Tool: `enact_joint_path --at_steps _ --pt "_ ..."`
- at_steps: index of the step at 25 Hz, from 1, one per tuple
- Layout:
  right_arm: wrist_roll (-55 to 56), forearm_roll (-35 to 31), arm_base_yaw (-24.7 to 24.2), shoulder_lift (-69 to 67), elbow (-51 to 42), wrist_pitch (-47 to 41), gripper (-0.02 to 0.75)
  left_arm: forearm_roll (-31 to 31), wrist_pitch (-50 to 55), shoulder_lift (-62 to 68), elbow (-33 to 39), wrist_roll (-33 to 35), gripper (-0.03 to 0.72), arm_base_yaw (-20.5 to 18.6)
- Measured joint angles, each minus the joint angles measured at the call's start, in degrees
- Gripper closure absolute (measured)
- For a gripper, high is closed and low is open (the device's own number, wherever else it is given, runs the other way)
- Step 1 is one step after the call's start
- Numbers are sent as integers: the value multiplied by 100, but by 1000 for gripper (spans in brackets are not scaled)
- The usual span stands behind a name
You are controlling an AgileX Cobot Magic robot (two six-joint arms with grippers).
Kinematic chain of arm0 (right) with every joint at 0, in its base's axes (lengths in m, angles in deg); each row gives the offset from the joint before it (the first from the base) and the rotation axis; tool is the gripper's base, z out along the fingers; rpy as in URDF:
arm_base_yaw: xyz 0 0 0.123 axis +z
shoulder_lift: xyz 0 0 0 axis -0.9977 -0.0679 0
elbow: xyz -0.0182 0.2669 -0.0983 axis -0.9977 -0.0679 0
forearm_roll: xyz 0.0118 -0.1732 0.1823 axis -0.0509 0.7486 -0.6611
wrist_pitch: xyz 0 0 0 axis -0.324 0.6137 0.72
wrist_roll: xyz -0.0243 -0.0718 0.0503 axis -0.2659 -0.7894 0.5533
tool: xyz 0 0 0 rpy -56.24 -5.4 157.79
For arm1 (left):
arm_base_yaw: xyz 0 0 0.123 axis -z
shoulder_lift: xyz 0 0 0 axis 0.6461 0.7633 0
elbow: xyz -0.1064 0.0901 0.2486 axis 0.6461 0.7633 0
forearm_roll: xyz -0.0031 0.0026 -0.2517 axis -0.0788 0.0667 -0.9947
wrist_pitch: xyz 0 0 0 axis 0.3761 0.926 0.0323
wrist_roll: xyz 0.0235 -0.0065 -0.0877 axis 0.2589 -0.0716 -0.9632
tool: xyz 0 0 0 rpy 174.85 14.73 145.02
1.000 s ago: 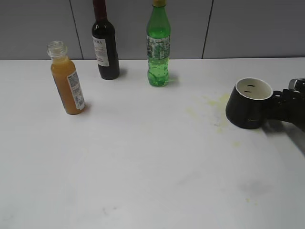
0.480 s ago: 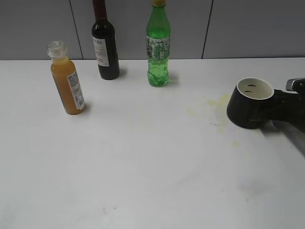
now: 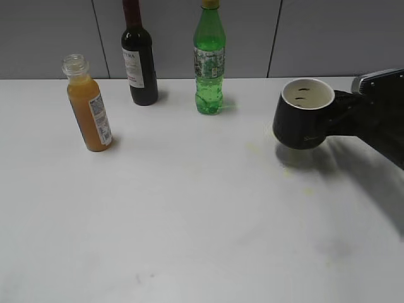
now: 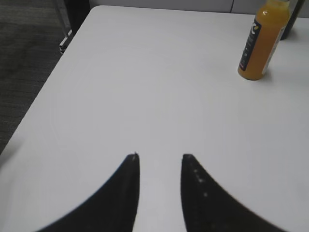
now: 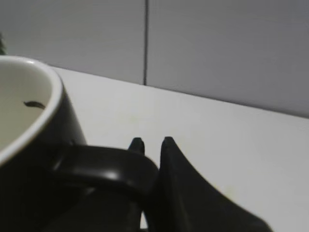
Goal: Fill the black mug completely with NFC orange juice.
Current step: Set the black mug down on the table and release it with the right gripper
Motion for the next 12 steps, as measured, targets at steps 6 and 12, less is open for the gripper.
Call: enact_joint_path --at_steps 6,12 --pt "0 -1011 1344 331 -290 30 674 0 0 0 0 2 452 0" --pt "-188 -2305 2908 323 -359 4 674 0 0 0 0 8 452 0"
